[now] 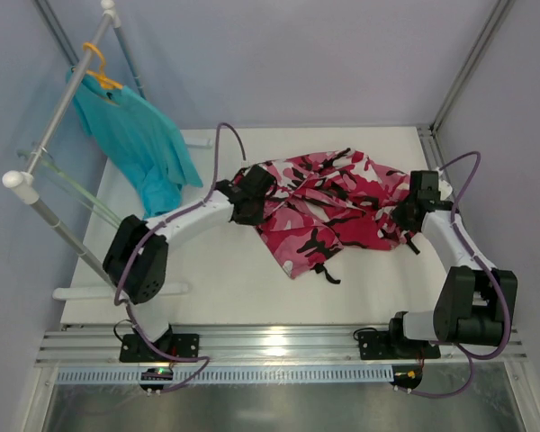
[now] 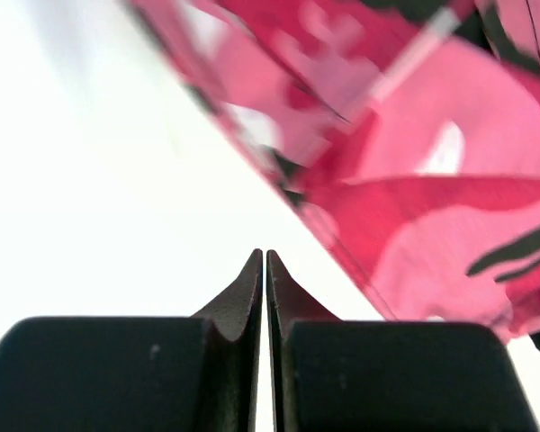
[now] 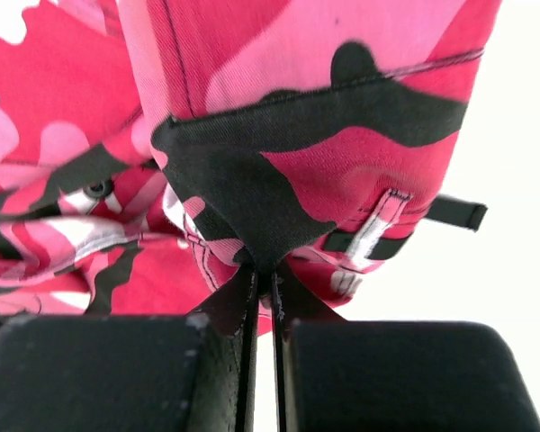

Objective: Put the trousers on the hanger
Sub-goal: Move the trousers to the center of the board

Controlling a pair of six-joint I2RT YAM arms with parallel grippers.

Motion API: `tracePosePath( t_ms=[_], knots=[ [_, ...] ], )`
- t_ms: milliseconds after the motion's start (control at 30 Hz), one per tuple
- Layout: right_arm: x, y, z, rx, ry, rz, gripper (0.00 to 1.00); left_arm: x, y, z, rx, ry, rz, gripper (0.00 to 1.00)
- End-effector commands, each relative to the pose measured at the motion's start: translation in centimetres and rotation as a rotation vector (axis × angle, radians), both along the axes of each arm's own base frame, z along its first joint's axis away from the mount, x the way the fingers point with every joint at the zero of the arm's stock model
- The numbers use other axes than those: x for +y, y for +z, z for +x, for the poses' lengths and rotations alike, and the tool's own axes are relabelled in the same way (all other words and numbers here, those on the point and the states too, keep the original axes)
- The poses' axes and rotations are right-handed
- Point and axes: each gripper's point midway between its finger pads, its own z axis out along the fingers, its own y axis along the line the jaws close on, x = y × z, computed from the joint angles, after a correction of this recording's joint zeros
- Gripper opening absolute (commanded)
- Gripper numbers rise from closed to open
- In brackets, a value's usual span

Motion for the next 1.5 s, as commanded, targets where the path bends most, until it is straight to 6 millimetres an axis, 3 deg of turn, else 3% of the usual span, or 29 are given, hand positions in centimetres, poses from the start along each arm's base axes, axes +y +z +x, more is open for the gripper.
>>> tracePosePath(
  t_ms=[0, 100, 133, 167, 200, 267, 300, 367, 400, 433, 500, 567, 633, 800, 1000, 1200, 1300, 1367, 1400, 1467],
  knots=[
    [-2.9, 3.6, 1.0, -0.054, -0.046, -0.150, 0.04, 3.7, 4.3, 1.1, -0.099, 0.044, 0.062, 0.00],
    [-3.5, 4.7, 0.5, -0.045, -0.047, -0.189, 0.04, 1.2, 6.3, 1.0, -0.120, -0.028, -0.073, 0.03],
    [-3.9, 5.5, 0.6, -0.053, -0.056, -0.208, 0.04, -0.8, 6.4, 0.0, -0.079, -0.092, -0.162, 0.20],
    [-4.4, 6.0, 0.4, -0.057, -0.072, -0.227, 0.04, -2.7, 7.1, -0.2, -0.103, -0.129, -0.215, 0.29],
    [-5.0, 6.6, 0.1, -0.053, -0.097, -0.254, 0.04, -3.6, 6.4, -0.6, -0.081, -0.146, -0.213, 0.36],
    [-5.7, 7.4, 0.2, -0.080, -0.118, -0.258, 0.04, -6.4, 7.3, -0.9, -0.100, -0.181, -0.203, 0.45],
    [-5.6, 7.5, 0.4, -0.093, -0.116, -0.241, 0.04, -6.7, 6.4, -1.4, -0.066, -0.182, -0.160, 0.48],
    [-5.0, 7.1, 1.0, -0.110, -0.083, -0.203, 0.04, -8.6, 5.2, -0.6, -0.038, -0.147, -0.100, 0.58],
    [-4.6, 7.3, 1.9, -0.154, -0.050, -0.193, 0.04, -9.5, 5.9, -0.5, -0.034, -0.111, -0.086, 0.63],
    [-3.5, 5.9, 1.8, -0.151, -0.006, -0.144, 0.04, -10.2, 3.4, -0.4, 0.003, -0.095, -0.046, 0.69],
    [-3.0, 5.5, 2.2, -0.179, 0.008, -0.114, 0.04, -12.1, 3.4, -0.1, 0.006, -0.060, -0.087, 0.73],
    [-2.4, 4.2, 2.1, -0.164, 0.033, -0.084, 0.04, -13.5, 1.8, 0.1, 0.027, -0.035, -0.104, 0.78],
    [-2.4, 3.6, 2.1, -0.150, 0.043, -0.083, 0.04, -15.2, 1.6, 0.5, 0.031, -0.012, -0.168, 0.80],
    [-2.1, 1.8, 2.0, -0.126, 0.068, -0.061, 0.04, -17.2, -0.1, 1.3, 0.040, 0.043, -0.222, 0.81],
    [-1.8, 0.8, 1.8, -0.109, 0.092, -0.050, 0.04, -18.0, -0.7, 1.4, 0.060, 0.108, -0.269, 0.83],
    [-1.6, 0.3, 1.9, -0.107, 0.097, -0.038, 0.04, -18.7, 1.8, 1.9, -0.002, 0.199, -0.364, 0.83],
    [-1.4, 0.2, 1.9, -0.106, 0.096, -0.029, 0.04, -19.5, 1.6, 2.2, 0.019, 0.244, -0.399, 0.82],
    [-1.3, 0.3, 1.9, -0.112, 0.100, -0.020, 0.04, -19.3, -0.3, 1.9, 0.063, 0.268, -0.354, 0.80],
    [-1.2, 0.2, 1.9, -0.111, 0.099, -0.018, 0.04, -20.1, 0.5, 2.3, 0.064, 0.277, -0.377, 0.79],
    [-1.2, 0.3, 1.9, -0.113, 0.104, -0.020, 0.04, -20.2, -0.3, 2.2, 0.088, 0.283, -0.348, 0.77]
  ],
)
